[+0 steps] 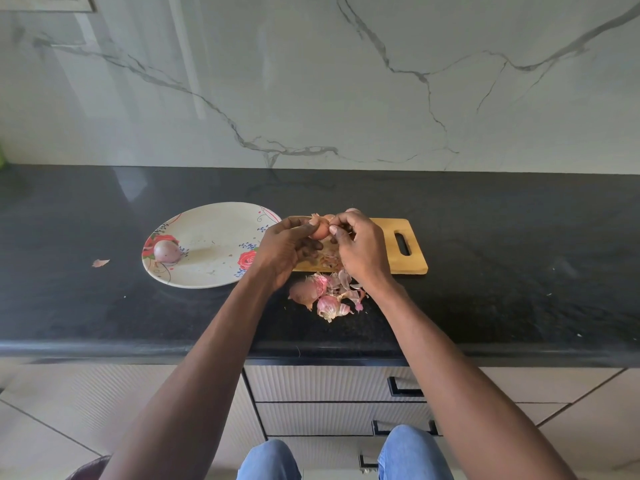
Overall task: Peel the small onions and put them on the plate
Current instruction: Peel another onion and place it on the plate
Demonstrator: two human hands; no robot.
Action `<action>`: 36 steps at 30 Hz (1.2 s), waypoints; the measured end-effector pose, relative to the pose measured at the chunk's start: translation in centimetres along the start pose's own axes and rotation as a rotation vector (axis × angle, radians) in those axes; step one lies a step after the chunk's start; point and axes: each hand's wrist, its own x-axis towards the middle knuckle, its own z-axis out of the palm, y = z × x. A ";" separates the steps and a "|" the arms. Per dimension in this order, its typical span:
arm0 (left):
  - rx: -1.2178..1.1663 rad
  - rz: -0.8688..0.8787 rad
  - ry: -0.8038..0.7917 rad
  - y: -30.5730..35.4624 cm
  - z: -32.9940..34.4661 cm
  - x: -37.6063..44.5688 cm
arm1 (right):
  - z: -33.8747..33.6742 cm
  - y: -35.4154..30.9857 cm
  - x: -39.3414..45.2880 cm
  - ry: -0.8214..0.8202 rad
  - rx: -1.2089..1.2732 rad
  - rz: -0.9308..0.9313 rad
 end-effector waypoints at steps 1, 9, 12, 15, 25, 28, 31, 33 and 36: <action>0.006 -0.002 -0.003 0.0 0.0 0.0 | 0.1 0.0 -0.1 0.002 -0.019 -0.015; -0.015 -0.027 -0.033 0.3 0.4 -0.2 | 0.3 0.1 -0.1 0.004 0.016 0.046; -0.038 -0.038 -0.027 0.3 0.5 -0.3 | 0.1 -0.1 0.1 -0.005 0.068 0.118; -0.055 -0.044 -0.028 0.5 0.7 -0.4 | 0.0 -0.3 0.2 -0.010 0.120 0.173; -0.134 -0.017 -0.038 0.3 0.7 -0.2 | 0.0 -0.4 0.5 0.002 0.336 0.322; -0.175 -0.009 -0.022 0.3 0.7 0.0 | 0.1 -0.4 0.6 -0.015 0.397 0.380; -0.197 0.000 -0.017 0.3 0.6 0.1 | -0.1 -0.9 0.5 -0.038 0.643 0.457; -0.201 -0.001 -0.008 0.3 0.5 0.2 | -0.4 -1.3 0.5 -0.053 0.749 0.463; -0.180 0.012 0.006 0.2 0.5 0.2 | -0.5 -1.3 0.5 -0.057 0.776 0.460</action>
